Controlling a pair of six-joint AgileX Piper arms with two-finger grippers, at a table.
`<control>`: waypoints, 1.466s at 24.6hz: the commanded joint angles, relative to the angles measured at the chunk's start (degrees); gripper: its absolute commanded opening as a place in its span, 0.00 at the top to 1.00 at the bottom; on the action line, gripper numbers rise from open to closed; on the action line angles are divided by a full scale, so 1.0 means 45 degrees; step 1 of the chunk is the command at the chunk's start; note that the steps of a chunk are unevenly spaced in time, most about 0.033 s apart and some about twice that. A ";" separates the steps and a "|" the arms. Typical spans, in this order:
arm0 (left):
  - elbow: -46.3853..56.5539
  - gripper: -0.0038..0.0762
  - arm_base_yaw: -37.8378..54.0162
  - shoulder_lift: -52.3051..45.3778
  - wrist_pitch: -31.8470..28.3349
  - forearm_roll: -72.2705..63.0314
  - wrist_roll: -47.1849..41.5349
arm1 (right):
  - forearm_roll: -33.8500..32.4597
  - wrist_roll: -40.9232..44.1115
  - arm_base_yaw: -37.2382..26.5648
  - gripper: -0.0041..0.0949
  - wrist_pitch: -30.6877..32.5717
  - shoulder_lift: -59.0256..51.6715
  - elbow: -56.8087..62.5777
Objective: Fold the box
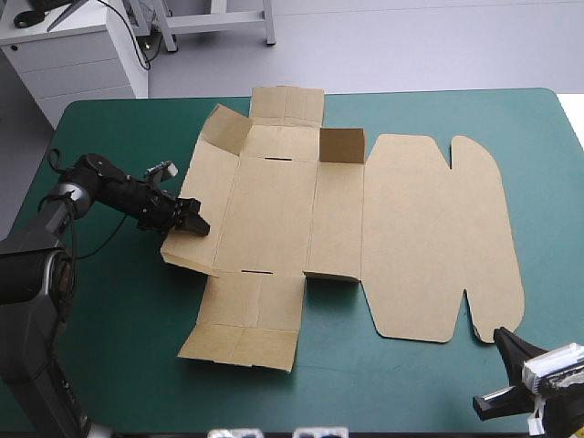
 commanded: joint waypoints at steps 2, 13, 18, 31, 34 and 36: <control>-0.0848 0.94 -0.0070 -0.0608 0.1059 0.0436 -0.0059 | -0.0087 -0.0074 0.0011 0.97 -0.0954 0.0219 -0.0279; -0.1679 0.96 -0.0509 -0.1160 0.1207 0.3831 0.0828 | -0.0087 -0.0074 0.0011 0.97 -0.0954 0.0219 -0.0279; -0.2308 0.96 -0.1951 -0.1770 0.1207 0.5838 0.2482 | -0.0087 -0.0074 0.0011 0.97 -0.0954 0.0219 -0.0279; -0.4759 0.96 -0.6570 -0.1762 -0.0244 1.4363 0.3475 | -0.0087 -0.0074 0.0011 0.97 -0.0954 0.0219 -0.0279; -0.4759 0.96 -0.7290 -0.1762 -0.1384 1.5462 0.3416 | -0.0087 -0.0074 0.0011 0.97 -0.0954 0.0219 -0.0279; -0.4759 0.96 -0.7766 -0.1762 -0.2120 1.6210 0.3324 | -0.0087 -0.0074 0.0011 0.97 -0.0954 0.0219 -0.0279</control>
